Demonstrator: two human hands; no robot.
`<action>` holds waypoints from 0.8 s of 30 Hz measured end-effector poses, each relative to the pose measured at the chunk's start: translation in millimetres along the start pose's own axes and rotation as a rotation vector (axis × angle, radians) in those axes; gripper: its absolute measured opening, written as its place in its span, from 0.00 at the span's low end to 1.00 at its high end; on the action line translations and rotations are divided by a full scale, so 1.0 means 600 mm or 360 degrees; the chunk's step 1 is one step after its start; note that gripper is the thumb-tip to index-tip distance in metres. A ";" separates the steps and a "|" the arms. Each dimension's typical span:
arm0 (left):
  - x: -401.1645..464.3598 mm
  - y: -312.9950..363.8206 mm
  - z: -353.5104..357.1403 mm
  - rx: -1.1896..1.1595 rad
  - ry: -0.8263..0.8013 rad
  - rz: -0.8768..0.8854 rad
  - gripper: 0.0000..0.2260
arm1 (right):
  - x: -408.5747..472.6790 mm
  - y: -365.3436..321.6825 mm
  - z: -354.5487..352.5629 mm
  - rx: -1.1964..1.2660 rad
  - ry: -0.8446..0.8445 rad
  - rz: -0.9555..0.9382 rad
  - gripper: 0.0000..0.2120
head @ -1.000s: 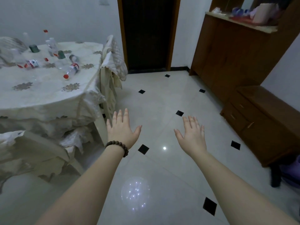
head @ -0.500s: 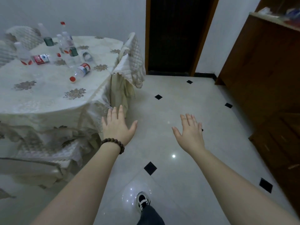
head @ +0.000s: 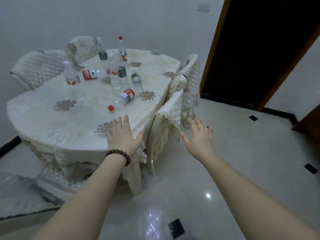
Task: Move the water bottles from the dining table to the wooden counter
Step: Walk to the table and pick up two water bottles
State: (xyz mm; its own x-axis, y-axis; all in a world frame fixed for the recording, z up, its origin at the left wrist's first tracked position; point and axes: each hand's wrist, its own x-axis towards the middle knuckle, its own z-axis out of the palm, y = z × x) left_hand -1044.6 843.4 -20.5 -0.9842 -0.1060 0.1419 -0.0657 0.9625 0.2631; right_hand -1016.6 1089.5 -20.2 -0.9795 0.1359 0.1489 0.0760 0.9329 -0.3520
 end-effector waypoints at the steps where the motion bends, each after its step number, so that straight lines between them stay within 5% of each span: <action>1: 0.023 -0.006 0.004 0.0002 0.0012 -0.0041 0.36 | 0.038 -0.011 0.007 0.0014 0.0002 -0.0055 0.30; 15: 0.374 -0.040 0.091 -0.0014 0.0191 -0.0790 0.36 | 0.585 -0.126 0.154 0.0066 -0.0337 -0.0787 0.30; 24: 0.486 -0.044 0.126 0.0063 0.0180 -0.1106 0.35 | 0.766 -0.186 0.256 0.0012 -0.0626 -0.1139 0.32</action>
State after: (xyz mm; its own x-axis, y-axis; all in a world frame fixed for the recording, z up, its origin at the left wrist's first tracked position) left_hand -1342.1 806.2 -57.9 -0.6891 -0.7228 0.0527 -0.6809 0.6706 0.2943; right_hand -1504.1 996.5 -54.2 -0.7842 -0.6205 0.0050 -0.5929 0.7469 -0.3010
